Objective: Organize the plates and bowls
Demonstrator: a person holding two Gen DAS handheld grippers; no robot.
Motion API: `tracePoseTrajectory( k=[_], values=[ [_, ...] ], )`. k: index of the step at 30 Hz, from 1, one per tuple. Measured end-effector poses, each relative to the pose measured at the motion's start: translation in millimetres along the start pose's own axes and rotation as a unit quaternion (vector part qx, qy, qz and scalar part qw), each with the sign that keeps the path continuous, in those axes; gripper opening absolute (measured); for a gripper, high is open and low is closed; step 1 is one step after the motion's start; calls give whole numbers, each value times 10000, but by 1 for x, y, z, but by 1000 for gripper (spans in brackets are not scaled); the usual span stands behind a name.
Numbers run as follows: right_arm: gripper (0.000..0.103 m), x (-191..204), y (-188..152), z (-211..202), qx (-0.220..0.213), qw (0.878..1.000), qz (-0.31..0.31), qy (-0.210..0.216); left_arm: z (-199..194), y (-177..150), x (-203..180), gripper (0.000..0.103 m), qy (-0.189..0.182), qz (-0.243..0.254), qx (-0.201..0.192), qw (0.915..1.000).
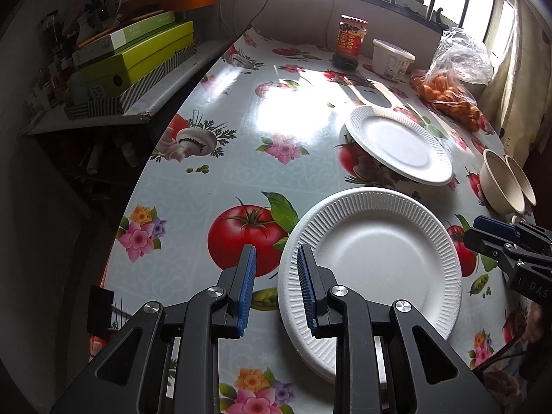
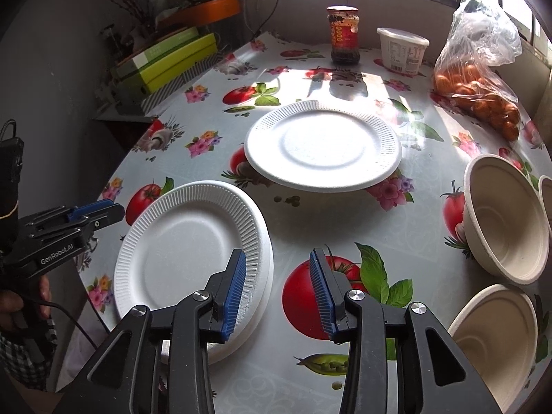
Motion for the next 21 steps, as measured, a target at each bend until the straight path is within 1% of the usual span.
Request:
tracePoseTrajectory(
  k=[2,6,11,13,17,19,21],
  values=[
    [38,-3,4,-2,-76,10000,-1,-13,1,3,-3,26,-49,11,-21,10000],
    [38,-10,12,-3,-161,9998,29,-61,7,12,-7,26,-244,-90,63,9996],
    [38,-22,21,-2,-230,9996,105,-153,12,25,-15,26,-178,-33,18,9998],
    [38,-27,24,-1,-240,9995,139,-177,17,30,-17,26,-316,-102,79,9994],
    [38,-35,30,0,-242,9993,154,-258,23,41,-25,26,-341,-86,115,9993],
    [38,-40,34,1,-240,9991,155,-306,27,47,-29,26,-492,-115,141,9986],
    [38,-44,39,2,-212,9991,166,-322,31,54,-33,26,-548,-135,190,9982]
  ],
)
Point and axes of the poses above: each gripper's, at about its wrist camera, not at the fingertips, and z roughly the way its jaws point, x to its left, y to its top, the point moved 2 cm from there along z, roughly the way its jaws point, and after that the axes turned 6 degrees about -x, right-handed, at the moved point
